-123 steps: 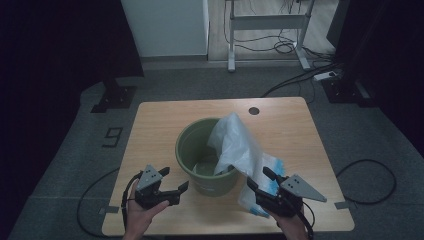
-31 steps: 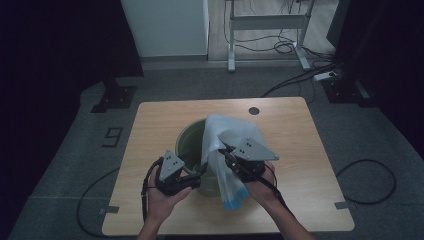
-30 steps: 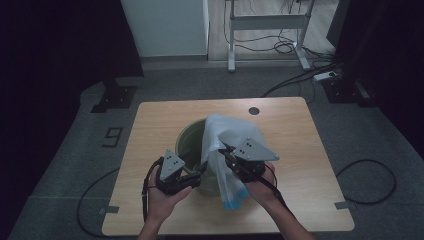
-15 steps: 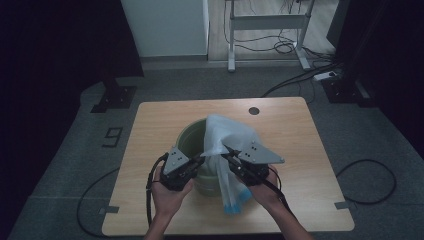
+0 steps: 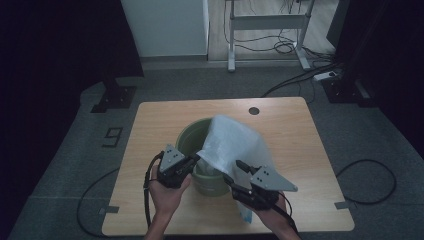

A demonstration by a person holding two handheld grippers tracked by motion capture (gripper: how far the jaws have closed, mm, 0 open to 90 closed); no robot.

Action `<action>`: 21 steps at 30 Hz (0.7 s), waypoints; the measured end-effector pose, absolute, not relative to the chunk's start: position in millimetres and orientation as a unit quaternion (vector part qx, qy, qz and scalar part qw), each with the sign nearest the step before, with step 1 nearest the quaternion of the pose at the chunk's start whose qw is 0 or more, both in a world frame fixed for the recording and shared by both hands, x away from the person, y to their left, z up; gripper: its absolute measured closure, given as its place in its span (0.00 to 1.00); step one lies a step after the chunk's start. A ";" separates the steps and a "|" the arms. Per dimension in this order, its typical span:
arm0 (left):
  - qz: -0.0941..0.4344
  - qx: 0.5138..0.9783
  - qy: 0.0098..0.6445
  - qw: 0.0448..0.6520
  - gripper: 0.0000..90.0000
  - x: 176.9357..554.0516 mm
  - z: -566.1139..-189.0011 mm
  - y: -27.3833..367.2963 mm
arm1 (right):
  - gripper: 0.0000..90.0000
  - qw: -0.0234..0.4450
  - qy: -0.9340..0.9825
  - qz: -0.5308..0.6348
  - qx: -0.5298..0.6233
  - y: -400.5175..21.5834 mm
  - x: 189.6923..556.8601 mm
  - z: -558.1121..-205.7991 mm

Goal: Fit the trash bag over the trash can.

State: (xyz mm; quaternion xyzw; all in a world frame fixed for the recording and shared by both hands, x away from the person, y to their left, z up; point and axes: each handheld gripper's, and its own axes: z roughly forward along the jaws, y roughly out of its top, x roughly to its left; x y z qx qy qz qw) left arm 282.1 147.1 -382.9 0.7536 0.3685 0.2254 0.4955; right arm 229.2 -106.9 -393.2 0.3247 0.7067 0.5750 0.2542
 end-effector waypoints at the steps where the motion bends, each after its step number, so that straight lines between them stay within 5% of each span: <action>1: 0.224 0.750 0.373 0.498 1.00 282.3 -382.3 149.4 | 0.48 0.254 0.706 0.574 0.328 -108.5 225.9 -396.7; 21: 0.218 0.745 0.378 0.504 1.00 283.1 -379.0 156.2 | 0.30 0.272 0.684 0.538 0.412 -98.9 203.0 -484.4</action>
